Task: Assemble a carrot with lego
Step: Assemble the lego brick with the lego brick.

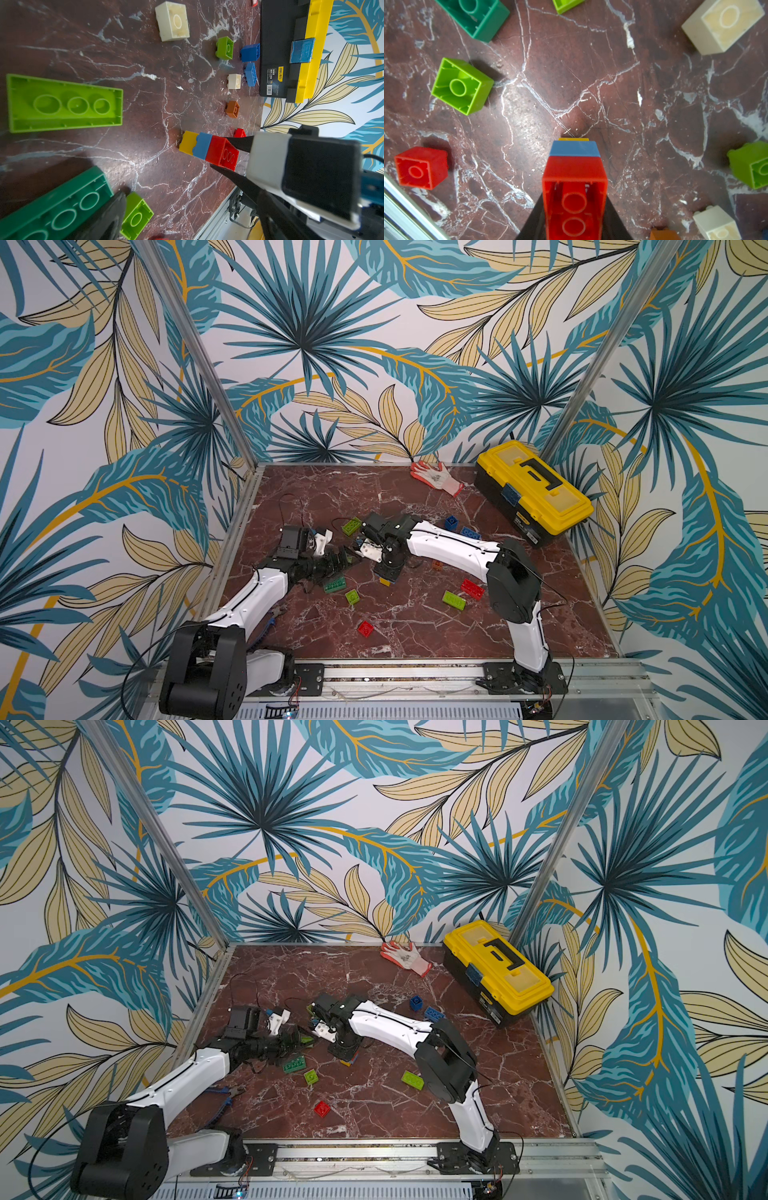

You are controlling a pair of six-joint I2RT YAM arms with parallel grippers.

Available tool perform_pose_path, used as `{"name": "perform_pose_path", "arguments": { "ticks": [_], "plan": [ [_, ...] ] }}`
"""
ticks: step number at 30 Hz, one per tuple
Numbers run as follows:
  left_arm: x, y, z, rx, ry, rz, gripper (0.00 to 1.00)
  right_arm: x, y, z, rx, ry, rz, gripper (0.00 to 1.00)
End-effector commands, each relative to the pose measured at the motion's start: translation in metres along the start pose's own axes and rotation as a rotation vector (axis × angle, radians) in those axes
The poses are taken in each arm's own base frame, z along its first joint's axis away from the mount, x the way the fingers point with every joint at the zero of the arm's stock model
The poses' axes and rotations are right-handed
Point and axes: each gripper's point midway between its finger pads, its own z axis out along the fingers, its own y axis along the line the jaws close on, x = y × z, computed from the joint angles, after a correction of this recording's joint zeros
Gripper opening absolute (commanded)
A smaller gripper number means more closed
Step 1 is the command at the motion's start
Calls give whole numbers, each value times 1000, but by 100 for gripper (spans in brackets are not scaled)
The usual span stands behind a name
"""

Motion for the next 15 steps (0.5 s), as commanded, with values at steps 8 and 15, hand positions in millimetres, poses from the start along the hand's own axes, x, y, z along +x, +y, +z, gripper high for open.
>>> {"name": "perform_pose_path", "arguments": {
  "ticks": [8,15],
  "plan": [
    [-3,-1,1,7,-10,23,99,42,-7,40,-43,165,-173,25],
    [-4,-2,0,6,-13,27,99,21,-7,19,-48,81,-175,32]
  ]
}}
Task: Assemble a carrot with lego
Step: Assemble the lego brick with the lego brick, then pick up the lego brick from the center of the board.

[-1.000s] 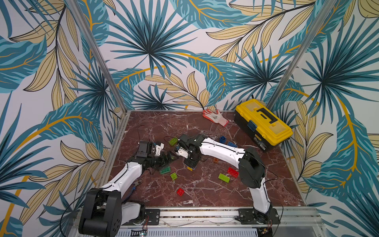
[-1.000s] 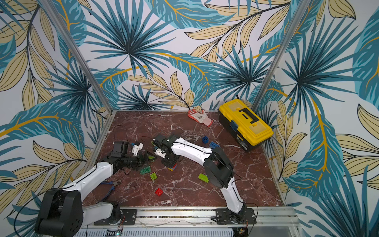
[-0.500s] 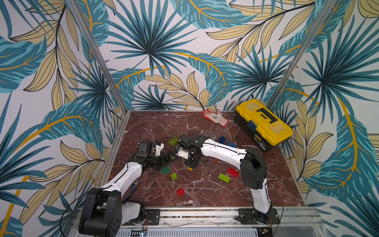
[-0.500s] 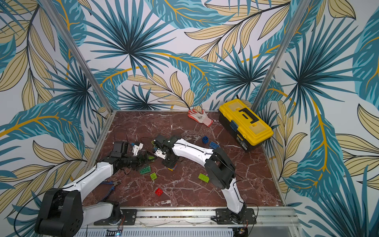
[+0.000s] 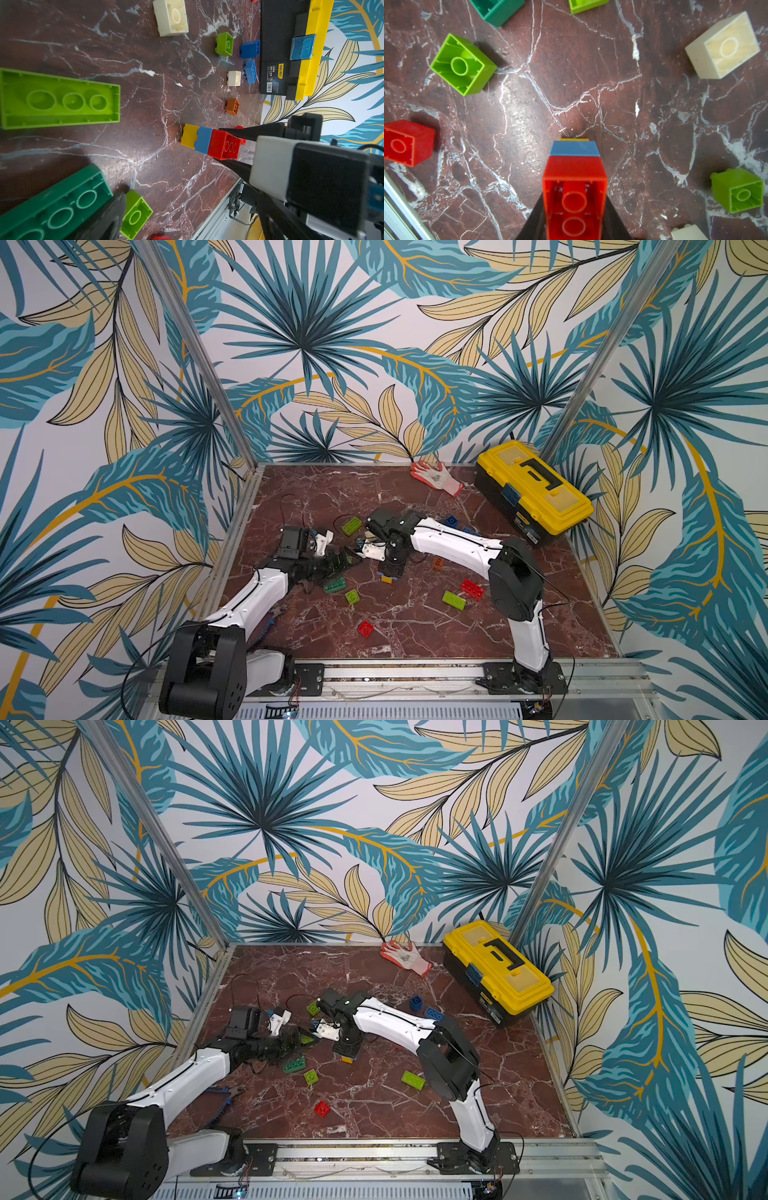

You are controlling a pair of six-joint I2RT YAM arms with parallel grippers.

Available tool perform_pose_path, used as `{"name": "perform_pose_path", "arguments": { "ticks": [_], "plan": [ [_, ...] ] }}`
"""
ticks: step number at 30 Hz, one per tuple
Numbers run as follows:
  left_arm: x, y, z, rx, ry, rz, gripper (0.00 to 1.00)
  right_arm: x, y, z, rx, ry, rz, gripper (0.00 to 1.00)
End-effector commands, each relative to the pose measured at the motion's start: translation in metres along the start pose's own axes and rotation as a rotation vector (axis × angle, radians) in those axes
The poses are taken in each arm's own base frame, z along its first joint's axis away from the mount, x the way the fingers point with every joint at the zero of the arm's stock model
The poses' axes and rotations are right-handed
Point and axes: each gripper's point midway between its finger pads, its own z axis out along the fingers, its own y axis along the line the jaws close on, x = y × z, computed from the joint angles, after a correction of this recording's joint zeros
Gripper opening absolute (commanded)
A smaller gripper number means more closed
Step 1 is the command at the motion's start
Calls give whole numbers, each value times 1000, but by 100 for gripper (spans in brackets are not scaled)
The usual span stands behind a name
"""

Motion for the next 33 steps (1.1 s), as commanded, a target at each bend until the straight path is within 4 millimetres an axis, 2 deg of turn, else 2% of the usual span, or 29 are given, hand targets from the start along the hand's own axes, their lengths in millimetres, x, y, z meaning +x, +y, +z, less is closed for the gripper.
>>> {"name": "perform_pose_path", "arguments": {
  "ticks": [1,5,15,18,21,22,23,27,29,33],
  "plan": [
    [-5,-1,0,2,-19,25,99,19,5,19,-35,96,-29,34],
    [-5,-1,0,4,-19,27,99,8,5,7,-43,53,-24,39],
    [-4,0,0,2,-21,30,99,-13,5,-20,-46,-65,-7,64],
    [-4,-1,-1,4,-21,29,99,-9,-1,-31,-27,-75,16,69],
    [-5,-3,-1,11,-21,36,99,8,-12,-52,16,-94,65,75],
    [-5,-4,-2,14,-22,39,100,18,-20,-62,40,-111,99,90],
    [-5,-5,-2,16,-22,40,99,26,-25,-73,61,-131,119,99],
    [-6,-10,-5,26,-30,45,99,70,-35,-115,177,-190,221,99],
    [-7,-13,-6,29,-37,48,99,97,-45,-128,258,-200,298,99],
    [-6,-20,-9,43,-42,58,99,156,-50,-124,354,-159,382,99]
  ]
}}
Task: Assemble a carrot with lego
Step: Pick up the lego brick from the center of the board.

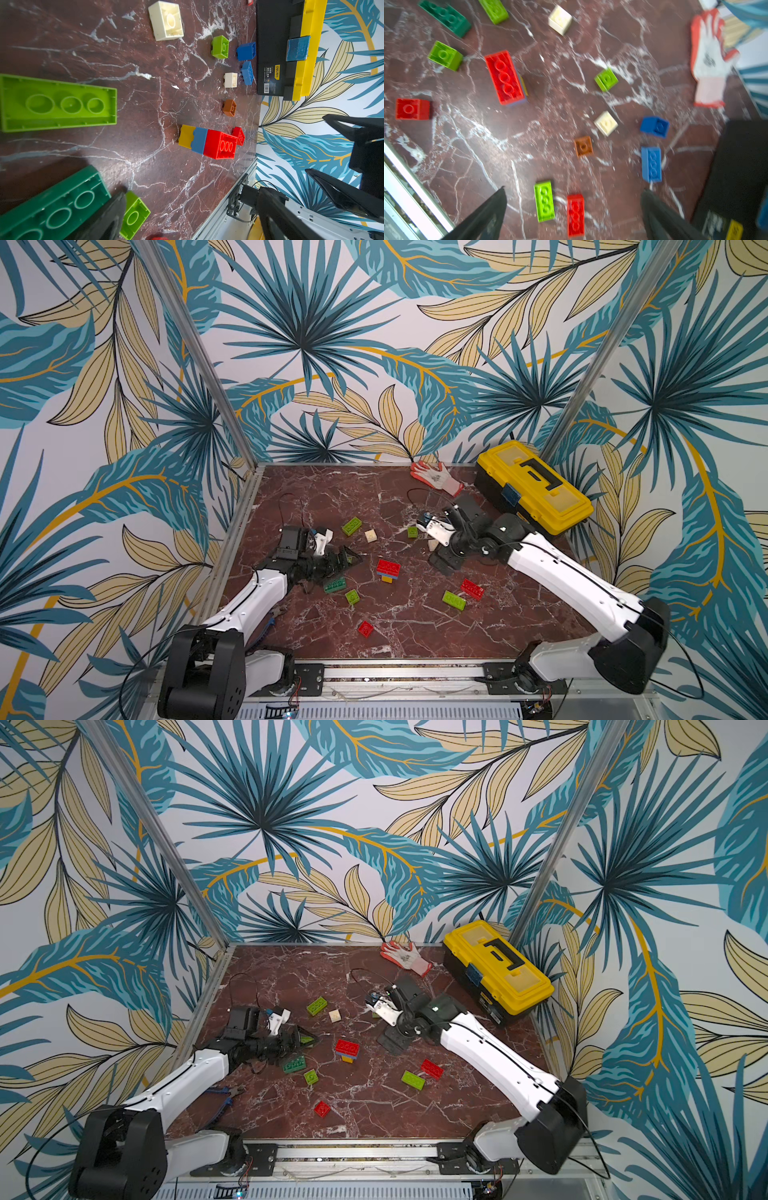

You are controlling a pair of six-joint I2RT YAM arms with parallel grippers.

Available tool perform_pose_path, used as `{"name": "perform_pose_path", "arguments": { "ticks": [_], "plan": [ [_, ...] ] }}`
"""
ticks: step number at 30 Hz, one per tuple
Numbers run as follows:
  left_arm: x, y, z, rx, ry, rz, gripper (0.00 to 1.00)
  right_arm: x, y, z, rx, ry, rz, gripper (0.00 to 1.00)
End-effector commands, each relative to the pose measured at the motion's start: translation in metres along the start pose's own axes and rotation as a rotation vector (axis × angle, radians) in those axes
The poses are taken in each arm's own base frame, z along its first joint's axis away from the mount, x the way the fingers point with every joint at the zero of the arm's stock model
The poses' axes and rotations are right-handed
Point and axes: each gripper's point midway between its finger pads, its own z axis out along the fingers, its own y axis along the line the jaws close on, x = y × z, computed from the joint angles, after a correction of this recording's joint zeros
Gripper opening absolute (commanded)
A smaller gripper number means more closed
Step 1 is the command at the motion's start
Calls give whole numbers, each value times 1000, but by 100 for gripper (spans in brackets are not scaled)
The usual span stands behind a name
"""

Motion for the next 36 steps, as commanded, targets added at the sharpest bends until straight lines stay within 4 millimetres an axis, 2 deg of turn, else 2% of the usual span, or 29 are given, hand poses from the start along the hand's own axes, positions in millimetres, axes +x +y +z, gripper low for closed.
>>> {"name": "perform_pose_path", "arguments": {
  "ticks": [1,4,7,13,19,23,36],
  "plan": [
    [-6,-16,-6,36,-29,44,99,49,-17,18,105,115,59,99],
    [-6,-23,-9,55,-33,55,99,85,-27,32,139,196,113,99],
    [-5,-29,-12,72,-37,66,99,112,-26,45,149,244,133,99],
    [-3,-36,-16,96,-39,80,99,142,-18,68,55,344,181,97],
    [-3,-36,-17,94,-44,86,99,149,-16,80,-33,337,232,87],
    [-4,-35,-17,88,-47,91,100,146,-10,84,-89,330,243,81],
    [-4,-36,-19,77,-46,111,99,162,7,101,-175,414,240,71]
  ]
}}
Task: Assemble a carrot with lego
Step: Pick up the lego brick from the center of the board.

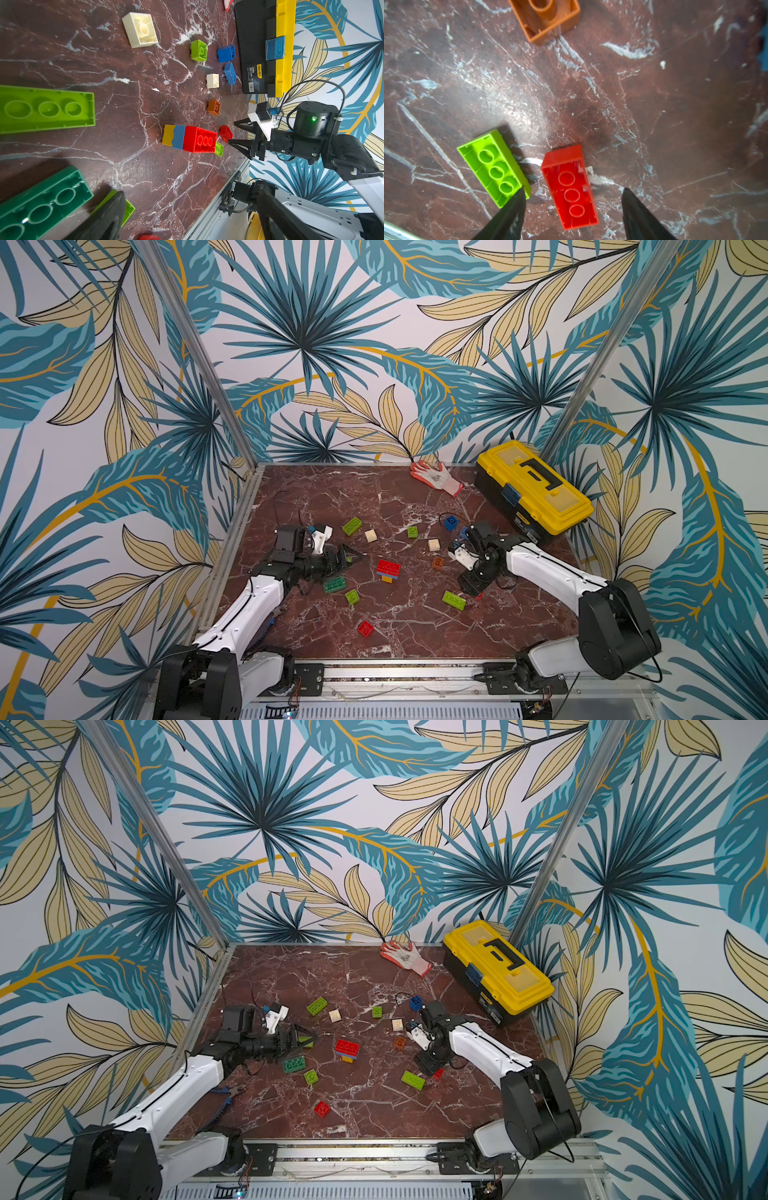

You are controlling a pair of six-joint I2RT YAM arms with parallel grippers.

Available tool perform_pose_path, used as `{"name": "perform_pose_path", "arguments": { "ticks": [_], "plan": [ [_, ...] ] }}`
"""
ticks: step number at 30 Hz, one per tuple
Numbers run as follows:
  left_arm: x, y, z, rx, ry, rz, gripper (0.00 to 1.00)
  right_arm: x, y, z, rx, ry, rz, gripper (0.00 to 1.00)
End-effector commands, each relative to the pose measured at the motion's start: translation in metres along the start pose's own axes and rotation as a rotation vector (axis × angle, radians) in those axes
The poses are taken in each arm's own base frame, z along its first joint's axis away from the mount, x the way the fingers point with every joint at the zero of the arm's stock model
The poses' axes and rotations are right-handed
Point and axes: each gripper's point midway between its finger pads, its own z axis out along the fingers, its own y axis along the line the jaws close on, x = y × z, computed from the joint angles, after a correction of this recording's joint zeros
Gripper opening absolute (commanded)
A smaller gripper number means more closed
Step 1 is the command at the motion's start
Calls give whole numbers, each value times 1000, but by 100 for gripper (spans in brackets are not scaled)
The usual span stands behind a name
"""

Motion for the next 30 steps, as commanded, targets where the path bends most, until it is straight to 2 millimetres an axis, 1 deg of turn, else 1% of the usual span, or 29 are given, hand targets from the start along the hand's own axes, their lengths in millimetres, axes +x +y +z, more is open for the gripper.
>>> {"name": "perform_pose_path", "arguments": {
  "ticks": [1,15,20,22,23,25,26,28,30],
  "plan": [
    [-8,-14,-6,16,-24,61,99,8,6,11,-39,44,-7,70],
    [-9,-15,-7,17,-29,69,99,19,1,22,-14,112,4,59],
    [-10,-15,-8,18,-31,68,99,21,3,28,-36,149,2,50],
    [-10,-15,-8,17,-32,69,99,20,3,28,-38,154,0,41],
    [-10,-14,-8,16,-32,68,99,19,3,26,-35,153,-1,37],
    [-10,-14,-8,15,-32,68,99,15,-1,19,-21,144,1,34],
    [-10,-14,-8,15,-34,68,99,11,-3,12,-11,133,2,32],
    [-11,-13,-8,13,-35,66,99,4,-4,-4,-7,112,8,27],
    [-12,-12,-8,11,-37,64,99,-13,-3,-29,-17,68,16,24]
  ]
}}
